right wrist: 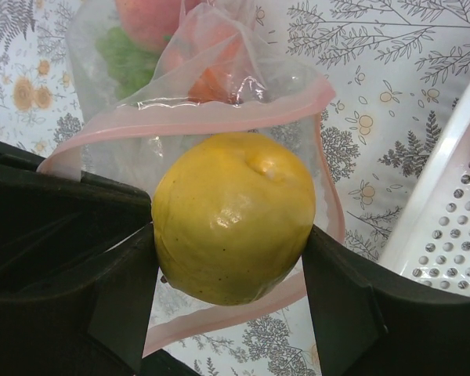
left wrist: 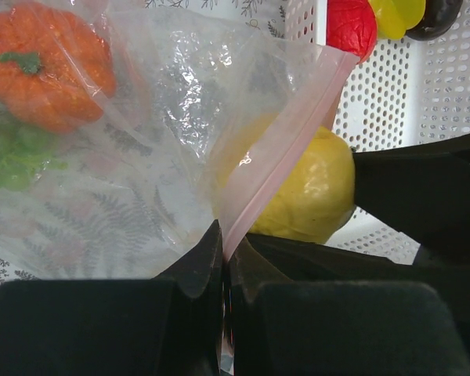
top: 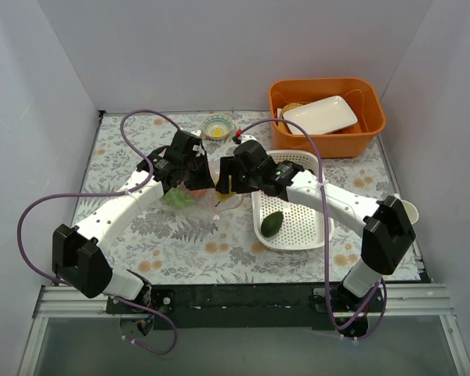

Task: Place the food in the zip-top bag and seal the zipper
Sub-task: Place the fake fruit in the zipper food storage bag.

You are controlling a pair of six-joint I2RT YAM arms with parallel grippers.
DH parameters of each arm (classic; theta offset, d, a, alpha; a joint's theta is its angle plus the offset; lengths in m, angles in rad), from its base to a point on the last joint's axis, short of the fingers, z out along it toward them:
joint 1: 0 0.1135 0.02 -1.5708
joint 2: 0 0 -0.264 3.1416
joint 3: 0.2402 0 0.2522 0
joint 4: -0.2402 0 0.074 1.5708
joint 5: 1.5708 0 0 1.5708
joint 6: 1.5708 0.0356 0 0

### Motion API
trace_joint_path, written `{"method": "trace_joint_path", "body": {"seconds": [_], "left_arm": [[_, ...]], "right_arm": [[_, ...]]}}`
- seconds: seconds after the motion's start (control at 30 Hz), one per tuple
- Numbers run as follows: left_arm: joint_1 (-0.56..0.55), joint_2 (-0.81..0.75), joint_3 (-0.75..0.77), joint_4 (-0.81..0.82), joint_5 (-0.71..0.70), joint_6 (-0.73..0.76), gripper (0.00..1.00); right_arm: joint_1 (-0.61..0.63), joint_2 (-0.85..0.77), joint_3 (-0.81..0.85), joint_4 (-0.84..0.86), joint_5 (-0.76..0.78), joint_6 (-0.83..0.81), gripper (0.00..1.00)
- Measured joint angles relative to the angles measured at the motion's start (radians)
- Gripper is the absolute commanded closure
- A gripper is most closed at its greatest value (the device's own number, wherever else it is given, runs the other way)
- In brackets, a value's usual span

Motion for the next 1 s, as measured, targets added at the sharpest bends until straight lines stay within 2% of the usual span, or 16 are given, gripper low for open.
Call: {"method": "trace_joint_path", "body": {"seconds": [0.1, 0.2, 0.4, 0.77, 0.97, 1.0], "left_arm": [[0.0, 0.0, 0.003, 0.0, -0.001, 0.0, 1.0], [0.0, 0.0, 0.007, 0.001, -0.001, -0.002, 1.0], [0.0, -0.003, 0.007, 0.001, -0.001, -0.004, 1.0], [-0.001, -0.006, 0.007, 0.001, -0.011, -0.005, 1.0], [-0.001, -0.014, 0.007, 0.0, -0.021, -0.006, 1.0], [-0.001, -0.017, 0.007, 0.0, -0.023, -0.007, 1.0]], "right_arm": [[0.006, 0.026, 0.019, -0.019, 0.0, -0.004, 0.24], [0.012, 0.036, 0.034, -0.04, 0.001, -0.008, 0.18], [0.016, 0.032, 0.044, -0.071, 0.036, -0.028, 0.09], [0.016, -0.063, 0.056, -0.159, 0.161, -0.019, 0.09], [0.007, -0.105, -0.005, -0.175, 0.181, 0.014, 0.12], [0.005, -0.104, -0.016, -0.174, 0.18, 0.018, 0.15]]}}
